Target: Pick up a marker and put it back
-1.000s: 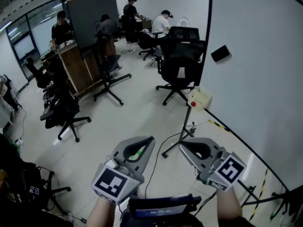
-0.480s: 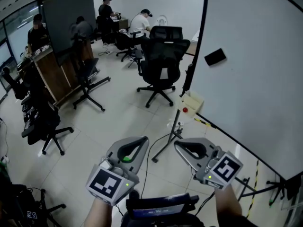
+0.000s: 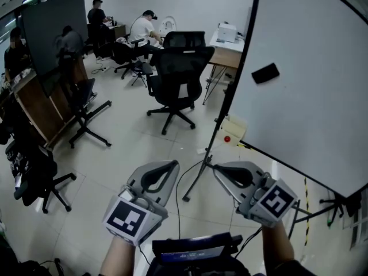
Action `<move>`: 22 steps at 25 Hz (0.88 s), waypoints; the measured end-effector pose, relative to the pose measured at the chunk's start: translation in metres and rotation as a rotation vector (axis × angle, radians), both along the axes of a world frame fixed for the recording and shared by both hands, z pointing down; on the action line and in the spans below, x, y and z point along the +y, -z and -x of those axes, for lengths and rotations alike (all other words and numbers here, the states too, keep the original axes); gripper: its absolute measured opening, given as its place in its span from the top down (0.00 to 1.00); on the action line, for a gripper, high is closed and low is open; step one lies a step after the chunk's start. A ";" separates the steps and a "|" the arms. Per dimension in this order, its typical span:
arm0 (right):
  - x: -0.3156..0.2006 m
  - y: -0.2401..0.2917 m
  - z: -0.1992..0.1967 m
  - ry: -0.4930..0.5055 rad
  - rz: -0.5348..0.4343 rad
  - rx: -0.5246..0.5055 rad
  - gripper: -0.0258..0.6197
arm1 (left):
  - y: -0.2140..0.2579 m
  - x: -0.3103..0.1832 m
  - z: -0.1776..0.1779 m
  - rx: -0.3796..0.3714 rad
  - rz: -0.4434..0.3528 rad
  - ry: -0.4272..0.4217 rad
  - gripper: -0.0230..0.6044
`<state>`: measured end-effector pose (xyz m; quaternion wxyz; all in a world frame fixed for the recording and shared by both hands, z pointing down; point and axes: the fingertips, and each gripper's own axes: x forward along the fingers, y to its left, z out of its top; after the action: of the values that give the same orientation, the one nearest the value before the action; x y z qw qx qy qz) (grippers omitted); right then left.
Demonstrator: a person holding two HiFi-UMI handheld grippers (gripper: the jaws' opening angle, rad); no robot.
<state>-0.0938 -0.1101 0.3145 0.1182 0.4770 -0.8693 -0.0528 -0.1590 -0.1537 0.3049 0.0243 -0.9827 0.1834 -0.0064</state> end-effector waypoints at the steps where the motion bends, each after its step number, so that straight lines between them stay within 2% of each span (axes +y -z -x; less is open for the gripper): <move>1: -0.006 0.001 0.001 -0.016 -0.001 0.004 0.94 | 0.000 -0.008 0.000 0.003 -0.001 -0.012 0.96; 8: -0.034 -0.001 -0.008 -0.089 0.014 0.007 0.94 | -0.004 -0.039 -0.013 0.001 0.017 -0.083 0.96; 14: -0.067 -0.007 -0.030 -0.065 0.003 -0.015 0.94 | -0.011 -0.072 -0.039 -0.024 0.001 -0.064 0.96; 22: -0.135 -0.034 -0.102 -0.057 0.032 -0.030 0.94 | -0.022 -0.137 -0.106 -0.068 0.014 -0.036 0.96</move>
<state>0.0086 -0.2453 0.3489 0.1142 0.5004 -0.8578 -0.0284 -0.0527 -0.2902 0.3273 0.0235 -0.9852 0.1646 -0.0405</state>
